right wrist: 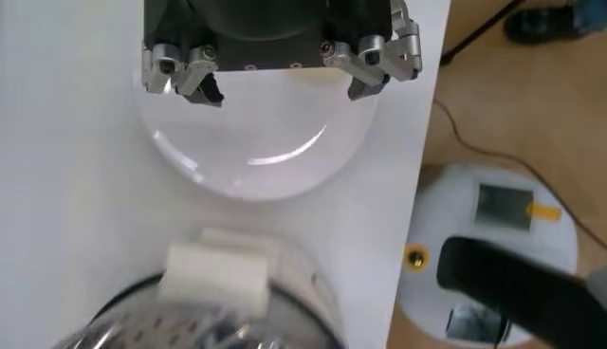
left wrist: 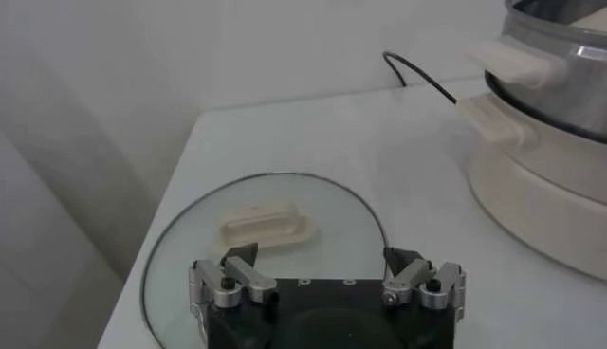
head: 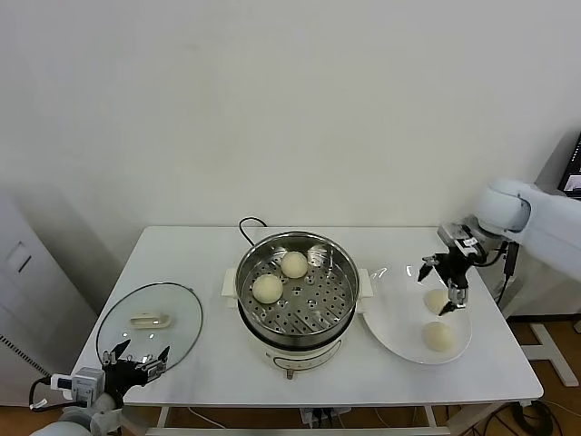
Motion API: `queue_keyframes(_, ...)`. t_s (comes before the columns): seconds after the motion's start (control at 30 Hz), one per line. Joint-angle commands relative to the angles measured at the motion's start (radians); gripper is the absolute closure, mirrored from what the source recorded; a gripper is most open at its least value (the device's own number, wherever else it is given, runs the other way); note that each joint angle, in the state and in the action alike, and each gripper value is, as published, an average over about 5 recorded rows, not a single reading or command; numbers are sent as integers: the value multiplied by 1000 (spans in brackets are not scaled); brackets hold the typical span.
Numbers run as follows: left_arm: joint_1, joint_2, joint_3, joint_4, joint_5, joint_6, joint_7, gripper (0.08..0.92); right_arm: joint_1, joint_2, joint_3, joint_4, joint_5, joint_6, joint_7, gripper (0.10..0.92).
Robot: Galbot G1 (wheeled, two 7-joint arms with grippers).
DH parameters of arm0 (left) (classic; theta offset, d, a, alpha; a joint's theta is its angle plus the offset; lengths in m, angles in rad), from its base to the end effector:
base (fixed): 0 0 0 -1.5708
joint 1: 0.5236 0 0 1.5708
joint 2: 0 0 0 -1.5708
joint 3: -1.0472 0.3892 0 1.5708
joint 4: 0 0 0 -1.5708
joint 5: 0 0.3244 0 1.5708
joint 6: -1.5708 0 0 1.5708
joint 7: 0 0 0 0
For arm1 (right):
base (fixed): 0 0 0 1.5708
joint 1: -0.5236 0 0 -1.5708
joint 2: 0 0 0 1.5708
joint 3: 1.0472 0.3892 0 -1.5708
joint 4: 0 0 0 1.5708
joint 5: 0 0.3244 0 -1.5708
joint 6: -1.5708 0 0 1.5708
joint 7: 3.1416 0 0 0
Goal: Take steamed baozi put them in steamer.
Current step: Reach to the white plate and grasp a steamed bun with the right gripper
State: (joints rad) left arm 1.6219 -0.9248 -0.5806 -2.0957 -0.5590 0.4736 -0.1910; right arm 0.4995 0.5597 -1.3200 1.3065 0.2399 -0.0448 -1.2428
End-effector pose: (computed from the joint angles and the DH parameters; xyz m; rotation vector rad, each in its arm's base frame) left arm 0.1421 0.1492 -0.2962 -0.0953 -2.5682 -0.1876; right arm 0.5050 -0.2415 -0.0966 1.4613 -1.2395 1.2841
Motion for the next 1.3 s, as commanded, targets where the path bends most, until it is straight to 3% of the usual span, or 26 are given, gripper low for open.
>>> queue_keyframes(0.03, 0, 2, 1, 1, 0, 2, 0, 177, -306, -10, 224, -116, -167, 62, -10, 203)
queue_keyframes(0.8, 4, 5, 1, 3, 0, 2, 1, 177, -508, 86, 419, -221, -321, 73, 49, 218)
queue_keyframes(1.3, 3, 10, 0, -2, 1, 8, -1, 177, -473, 44, 430, -162, -295, 63, 51, 523)
